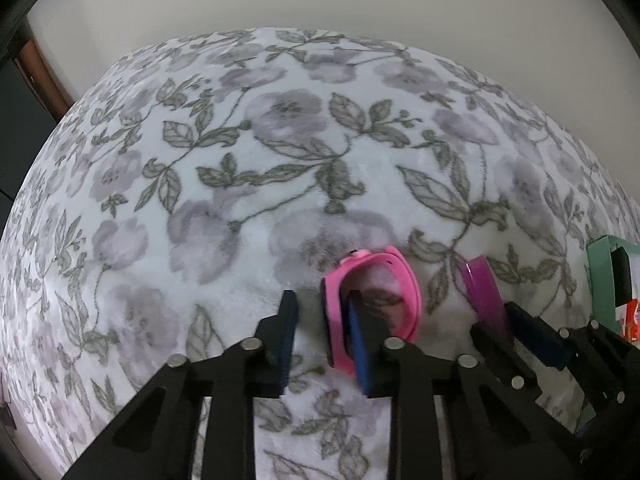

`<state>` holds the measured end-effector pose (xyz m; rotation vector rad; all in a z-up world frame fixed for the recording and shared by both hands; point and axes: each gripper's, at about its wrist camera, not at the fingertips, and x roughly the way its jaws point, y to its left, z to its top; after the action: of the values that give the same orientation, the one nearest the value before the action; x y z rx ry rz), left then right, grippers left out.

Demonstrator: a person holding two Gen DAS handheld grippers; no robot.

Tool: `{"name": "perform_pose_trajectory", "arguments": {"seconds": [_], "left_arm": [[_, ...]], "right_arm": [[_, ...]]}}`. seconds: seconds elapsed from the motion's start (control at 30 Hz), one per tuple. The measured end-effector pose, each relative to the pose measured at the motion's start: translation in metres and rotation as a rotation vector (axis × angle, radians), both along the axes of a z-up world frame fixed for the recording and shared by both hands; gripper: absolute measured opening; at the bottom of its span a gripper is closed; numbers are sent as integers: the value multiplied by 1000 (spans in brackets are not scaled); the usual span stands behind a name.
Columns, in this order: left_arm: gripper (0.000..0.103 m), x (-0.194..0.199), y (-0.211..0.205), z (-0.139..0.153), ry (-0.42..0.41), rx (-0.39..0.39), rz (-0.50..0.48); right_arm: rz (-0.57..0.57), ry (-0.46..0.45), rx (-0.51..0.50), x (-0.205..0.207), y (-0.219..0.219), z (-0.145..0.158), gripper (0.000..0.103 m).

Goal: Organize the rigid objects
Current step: 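Grasp the pink watch band with the left tool while the right tool grasps the magenta lighter, then carry the pink watch and magenta lighter into the teal tray and release both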

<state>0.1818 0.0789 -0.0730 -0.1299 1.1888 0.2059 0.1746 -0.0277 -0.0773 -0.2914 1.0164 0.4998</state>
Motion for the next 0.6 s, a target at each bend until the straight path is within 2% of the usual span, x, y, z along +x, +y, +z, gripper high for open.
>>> {"name": "perform_pose_trajectory", "arguments": {"seconds": [0.13,0.27,0.43,0.6], "left_arm": [[15,-1,-2,0,3,22,-3],[13,-3,-7,1,5,36,-6],[12,-8,-8,1,-7,16,35],[12,-17,-10,7,-10,-33,61]], "right_arm": [[-16,10,8,-9,-7,0,21],[-36,29,19,-17,-14,2,21],[-53,46,7,-32,-21,4,21],[-87,78,48,-46,-36,7,21]]}}
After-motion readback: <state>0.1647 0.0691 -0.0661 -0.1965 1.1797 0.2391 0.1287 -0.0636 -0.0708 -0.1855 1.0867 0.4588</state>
